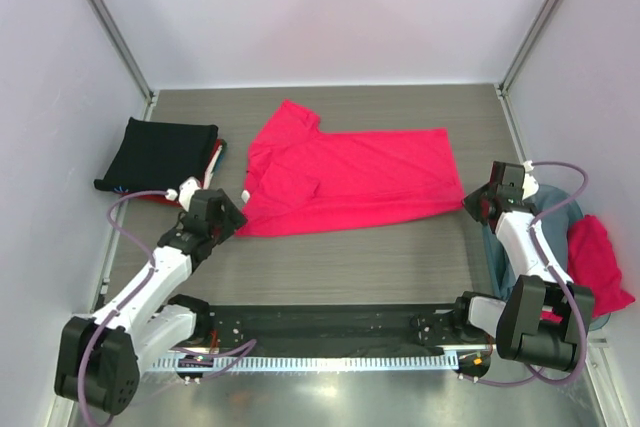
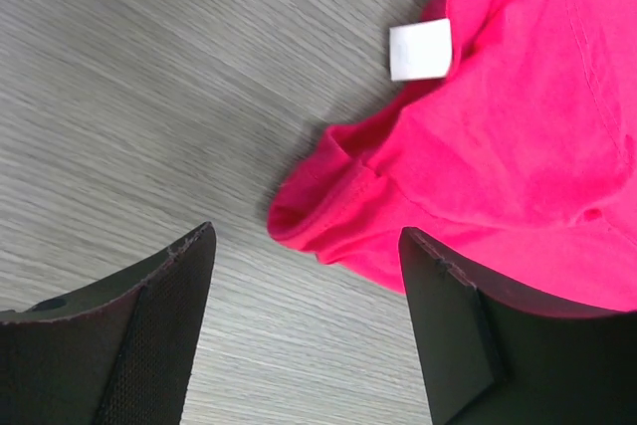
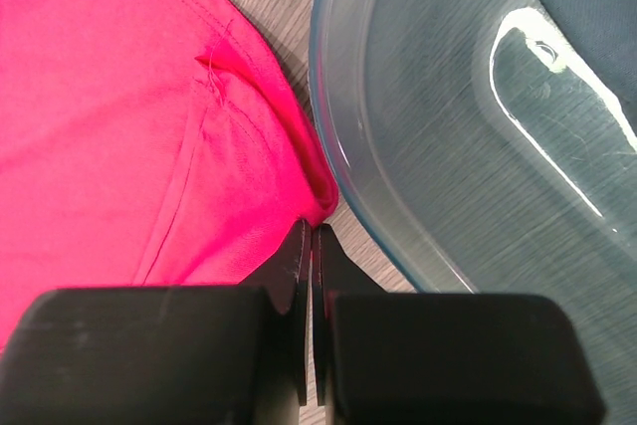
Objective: Fold and stack the t-shirts
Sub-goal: Fold the tshirt
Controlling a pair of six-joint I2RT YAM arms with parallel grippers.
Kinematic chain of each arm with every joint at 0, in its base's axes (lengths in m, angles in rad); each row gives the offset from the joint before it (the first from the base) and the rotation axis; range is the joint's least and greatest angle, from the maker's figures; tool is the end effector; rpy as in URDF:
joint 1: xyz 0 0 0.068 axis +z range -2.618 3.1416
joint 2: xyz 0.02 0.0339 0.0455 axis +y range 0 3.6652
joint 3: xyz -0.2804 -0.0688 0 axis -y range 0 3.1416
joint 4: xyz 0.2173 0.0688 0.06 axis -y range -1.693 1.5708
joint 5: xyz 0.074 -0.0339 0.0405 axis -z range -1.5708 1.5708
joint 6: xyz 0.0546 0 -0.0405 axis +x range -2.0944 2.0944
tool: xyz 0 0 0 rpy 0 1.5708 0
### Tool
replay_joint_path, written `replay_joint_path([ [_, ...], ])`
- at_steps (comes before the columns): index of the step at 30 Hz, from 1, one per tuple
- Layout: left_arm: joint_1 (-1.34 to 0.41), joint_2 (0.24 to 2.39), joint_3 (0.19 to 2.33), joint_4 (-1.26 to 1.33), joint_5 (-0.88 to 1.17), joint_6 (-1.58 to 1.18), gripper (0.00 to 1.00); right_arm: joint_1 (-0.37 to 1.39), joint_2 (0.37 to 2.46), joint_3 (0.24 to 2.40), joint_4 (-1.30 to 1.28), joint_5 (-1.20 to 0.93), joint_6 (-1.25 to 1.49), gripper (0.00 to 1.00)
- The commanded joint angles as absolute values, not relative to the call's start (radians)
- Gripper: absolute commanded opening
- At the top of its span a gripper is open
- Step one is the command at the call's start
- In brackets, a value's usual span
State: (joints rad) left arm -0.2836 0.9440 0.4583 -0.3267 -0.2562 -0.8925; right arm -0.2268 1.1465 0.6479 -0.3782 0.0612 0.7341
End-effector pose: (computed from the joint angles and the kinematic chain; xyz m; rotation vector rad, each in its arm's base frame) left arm 0.1603 -0.0323 0.2002 -0.8239 2.2174 -0.2690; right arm 0.2003 -0.0496 0.2190 1.1569 2.1610 0.1498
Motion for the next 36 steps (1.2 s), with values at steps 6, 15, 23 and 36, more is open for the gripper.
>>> replay_joint_path([
  [6,-0.204,0.998,0.555,-0.339,-0.213,-0.847,0.59,-0.235,1.127,0.701,-0.382,0.110,0.689,0.31],
  [15,-0.161,1.126,0.610,-0.255,-0.123,-0.853,0.46,-0.192,1.046,0.744,-0.370,0.058,0.614,0.53],
  [23,-0.161,1.273,0.731,-0.224,-0.075,-0.833,0.40,0.069,1.058,0.802,-0.302,0.014,0.606,0.48],
  [36,-0.163,1.569,1.063,-0.305,-0.167,-0.743,0.20,0.466,1.456,0.925,-0.187,-0.005,0.549,0.01],
])
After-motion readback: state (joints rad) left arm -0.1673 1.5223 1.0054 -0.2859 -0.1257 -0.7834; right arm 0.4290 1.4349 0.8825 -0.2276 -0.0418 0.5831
